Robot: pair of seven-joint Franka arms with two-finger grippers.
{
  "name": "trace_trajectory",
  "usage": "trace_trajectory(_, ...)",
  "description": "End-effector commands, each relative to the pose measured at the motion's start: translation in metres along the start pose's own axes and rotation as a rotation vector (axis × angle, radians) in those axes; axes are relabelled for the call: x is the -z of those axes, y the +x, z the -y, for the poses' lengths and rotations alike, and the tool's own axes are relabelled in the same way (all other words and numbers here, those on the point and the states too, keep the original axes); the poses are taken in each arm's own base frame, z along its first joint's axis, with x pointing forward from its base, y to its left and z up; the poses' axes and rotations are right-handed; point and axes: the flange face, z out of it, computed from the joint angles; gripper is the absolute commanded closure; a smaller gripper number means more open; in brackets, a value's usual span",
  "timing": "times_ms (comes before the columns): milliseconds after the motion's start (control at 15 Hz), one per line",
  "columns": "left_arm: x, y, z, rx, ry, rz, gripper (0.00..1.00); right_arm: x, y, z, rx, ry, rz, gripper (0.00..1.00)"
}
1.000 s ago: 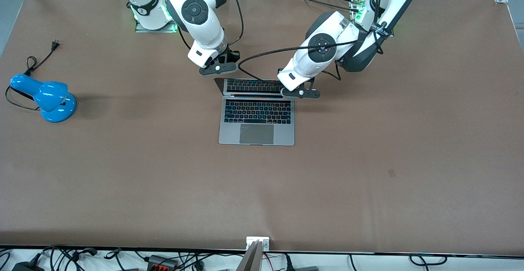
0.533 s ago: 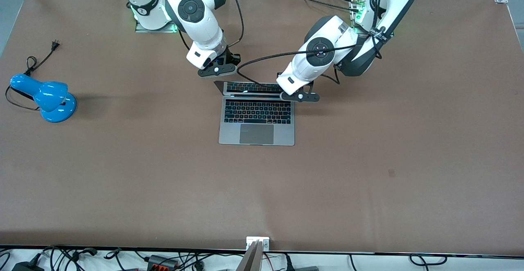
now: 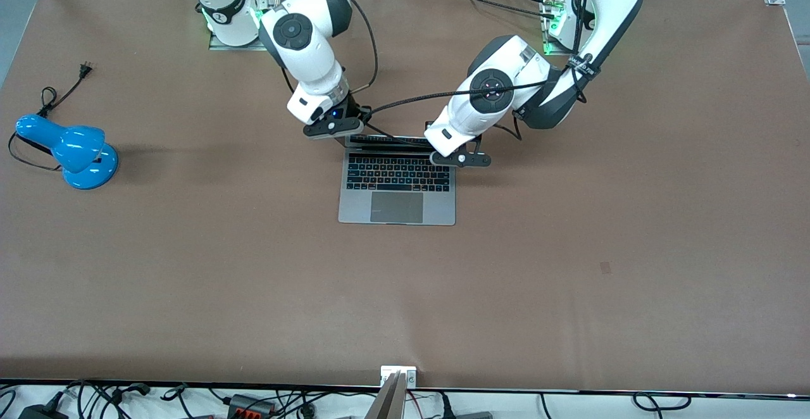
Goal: Close laptop with both arms from behind
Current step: 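Push the laptop screen down with both grippers toward the keyboard, then press the closed lid flat with both grippers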
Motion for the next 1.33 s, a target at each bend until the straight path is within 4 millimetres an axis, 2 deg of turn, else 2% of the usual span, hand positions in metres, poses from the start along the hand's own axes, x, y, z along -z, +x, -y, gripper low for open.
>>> trace_trajectory(0, -0.002, 0.020, -0.008, 0.002, -0.001, -0.022, 1.00, 0.001, 0.014, -0.004, 0.005, -0.005, -0.028, 1.00)
trace_trajectory(400, -0.009, 0.042, -0.013, -0.007, 0.007, -0.045, 1.00, -0.002, 0.034, -0.003, 0.003, 0.011, -0.082, 1.00)
trace_trajectory(667, -0.020, 0.046, -0.012, -0.002, 0.006, -0.029, 1.00, -0.019, 0.051, -0.003, -0.004, 0.036, -0.147, 1.00)
trace_trajectory(733, -0.016, 0.048, -0.013, -0.003, 0.000, -0.035, 1.00, -0.024, 0.054, -0.002, -0.004, 0.037, -0.154, 1.00)
trace_trajectory(933, -0.022, 0.063, -0.011, -0.015, 0.016, -0.058, 1.00, -0.035, 0.072, -0.005, -0.015, 0.035, -0.186, 1.00)
trace_trajectory(1067, -0.035, 0.067, -0.012, -0.027, 0.034, -0.058, 1.00, -0.049, 0.078, -0.008, -0.018, 0.035, -0.203, 1.00)
trace_trajectory(1267, -0.053, 0.079, -0.011, -0.028, -0.004, -0.099, 1.00, -0.061, 0.079, -0.012, -0.014, 0.031, -0.219, 1.00)
